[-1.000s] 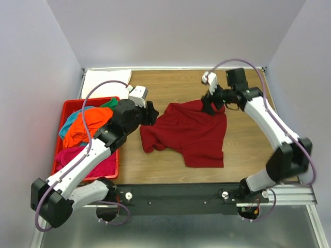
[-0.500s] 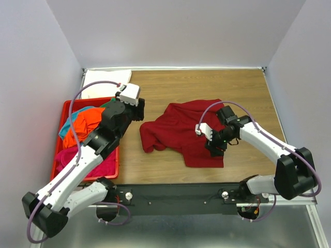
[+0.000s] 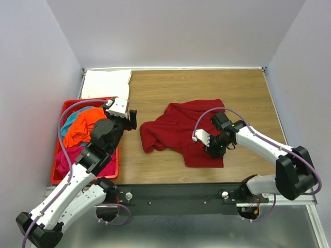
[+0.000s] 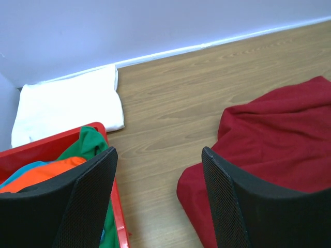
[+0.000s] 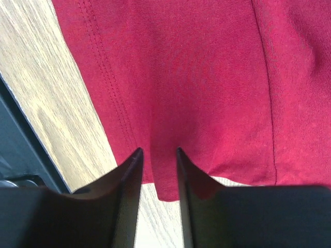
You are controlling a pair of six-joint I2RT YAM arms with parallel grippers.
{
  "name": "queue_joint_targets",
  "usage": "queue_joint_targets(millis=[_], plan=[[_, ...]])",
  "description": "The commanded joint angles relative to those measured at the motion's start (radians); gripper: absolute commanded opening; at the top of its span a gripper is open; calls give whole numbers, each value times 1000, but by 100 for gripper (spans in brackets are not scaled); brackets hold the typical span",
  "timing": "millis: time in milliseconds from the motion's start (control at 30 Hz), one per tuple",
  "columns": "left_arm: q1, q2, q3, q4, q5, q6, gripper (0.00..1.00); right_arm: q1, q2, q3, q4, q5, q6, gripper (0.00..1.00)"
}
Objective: Fold and stack the t-shirts
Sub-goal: Flatten the tshirt out
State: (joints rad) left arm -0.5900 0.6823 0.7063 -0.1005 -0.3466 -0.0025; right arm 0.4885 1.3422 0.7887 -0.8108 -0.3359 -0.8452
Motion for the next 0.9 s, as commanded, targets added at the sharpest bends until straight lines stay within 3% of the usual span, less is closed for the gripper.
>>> queue_joint_targets(millis=[0,100,133,200,433,600,700,767,800,833,867], plan=[[4,-10,-8,53,-9,6,74,19,-9,-11,9,41,35,36],[4,2,-5,53,-2,9,74,19,-2,-8,9,55,47,22],[4,6,-5,54,9,9,74,21,-2,-3,7,57,52,9],[4,6,-5,53,15,10,74,21,-12,15,2,67,60,1],[4,0,-8,61,34,13,74,21,-54,190,-16,98,87,0],[4,5,-10,61,44,15,74,16,95,407,4,202,107,0],[4,-4,-10,61,52,18,74,7,188,559,-11,171,109,1],[4,-16,-14,64,64,21,74,5,218,608,-135,36,13,11],[4,-21,-16,65,67,22,74,5,224,601,-174,-3,-23,21],[4,-27,-18,67,70,24,74,7,227,586,-204,-33,-46,39],[4,-33,-19,68,70,25,74,7,227,557,-255,-61,-69,44]])
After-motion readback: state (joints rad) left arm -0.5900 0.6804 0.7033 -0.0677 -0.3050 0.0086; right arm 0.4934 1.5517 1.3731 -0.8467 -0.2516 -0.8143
